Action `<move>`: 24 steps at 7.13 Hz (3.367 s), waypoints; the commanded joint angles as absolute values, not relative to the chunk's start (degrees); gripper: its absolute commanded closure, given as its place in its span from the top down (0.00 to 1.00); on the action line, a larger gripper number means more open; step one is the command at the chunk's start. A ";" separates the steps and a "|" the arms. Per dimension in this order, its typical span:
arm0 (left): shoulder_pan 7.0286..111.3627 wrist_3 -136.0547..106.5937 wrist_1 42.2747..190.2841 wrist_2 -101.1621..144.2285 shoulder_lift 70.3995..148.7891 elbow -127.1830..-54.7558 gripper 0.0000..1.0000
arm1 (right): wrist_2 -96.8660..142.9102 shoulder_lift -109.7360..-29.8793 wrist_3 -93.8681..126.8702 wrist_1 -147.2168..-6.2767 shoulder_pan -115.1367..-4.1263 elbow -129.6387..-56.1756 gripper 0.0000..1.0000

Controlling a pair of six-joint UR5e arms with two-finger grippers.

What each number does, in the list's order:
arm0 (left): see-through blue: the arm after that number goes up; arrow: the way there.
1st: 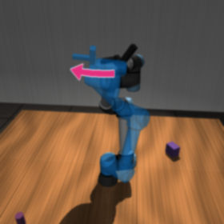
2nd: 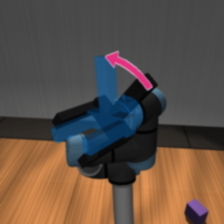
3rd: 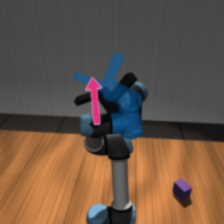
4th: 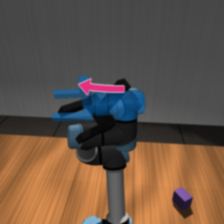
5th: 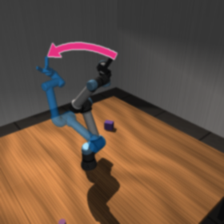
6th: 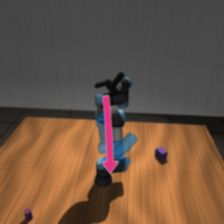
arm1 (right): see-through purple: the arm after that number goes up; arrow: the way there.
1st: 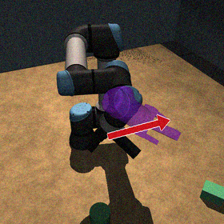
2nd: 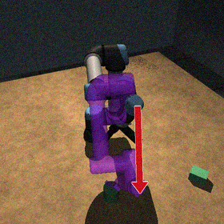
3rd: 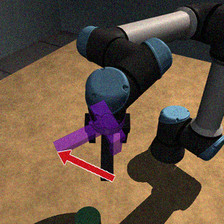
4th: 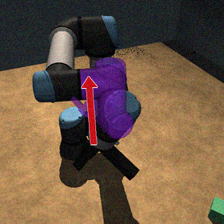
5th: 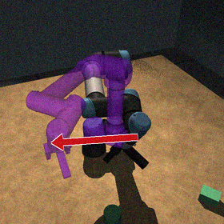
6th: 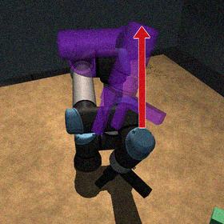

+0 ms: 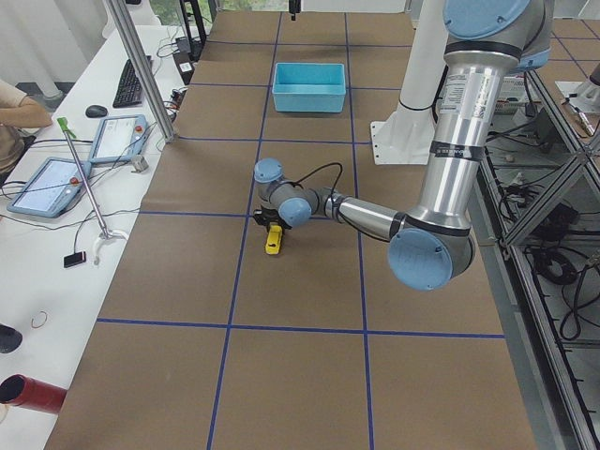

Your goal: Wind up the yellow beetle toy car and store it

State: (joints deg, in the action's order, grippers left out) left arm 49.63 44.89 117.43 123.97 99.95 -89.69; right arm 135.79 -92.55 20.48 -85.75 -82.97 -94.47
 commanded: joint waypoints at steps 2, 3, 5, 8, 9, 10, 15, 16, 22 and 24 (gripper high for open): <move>50.27 45.88 119.43 124.28 97.83 -89.65 0.29 | 135.79 -92.55 20.48 -85.78 -82.97 -94.48 1.00; 50.36 46.14 119.97 124.63 97.21 -89.65 0.29 | 135.79 -92.55 20.48 -85.78 -82.88 -94.48 1.00; 50.97 47.19 120.93 125.33 96.16 -89.65 0.29 | 135.79 -92.55 20.48 -85.78 -82.79 -94.48 1.00; 51.24 47.81 121.99 125.42 95.36 -89.30 0.29 | 135.79 -92.55 20.48 -85.78 -82.53 -94.48 1.00; 51.24 47.81 121.99 125.42 95.36 -89.30 0.29 | 135.79 -92.55 20.48 -85.87 -82.44 -94.40 1.00; 51.24 47.81 121.99 125.42 95.36 -89.30 0.33 | 135.79 -92.55 20.48 -85.87 -82.44 -94.39 1.00; 52.47 49.57 122.08 126.20 95.45 -89.38 1.00 | 135.79 -92.55 20.57 -85.78 -82.44 -94.48 1.00; 52.47 49.57 122.08 126.38 95.36 -89.38 1.00 | 135.79 -92.55 20.48 -85.87 -82.27 -94.40 1.00; 52.65 49.66 121.99 126.30 95.45 -89.30 1.00 | 135.79 -92.72 20.57 -85.61 -81.83 -94.48 1.00; 57.18 49.05 120.42 126.30 95.36 -89.30 1.00 | 135.79 -92.55 20.48 -85.43 -81.83 -95.27 1.00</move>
State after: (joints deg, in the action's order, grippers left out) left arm 54.15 49.48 121.49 126.31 95.38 -89.30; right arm 135.80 -92.68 20.55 -85.54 -81.82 -94.85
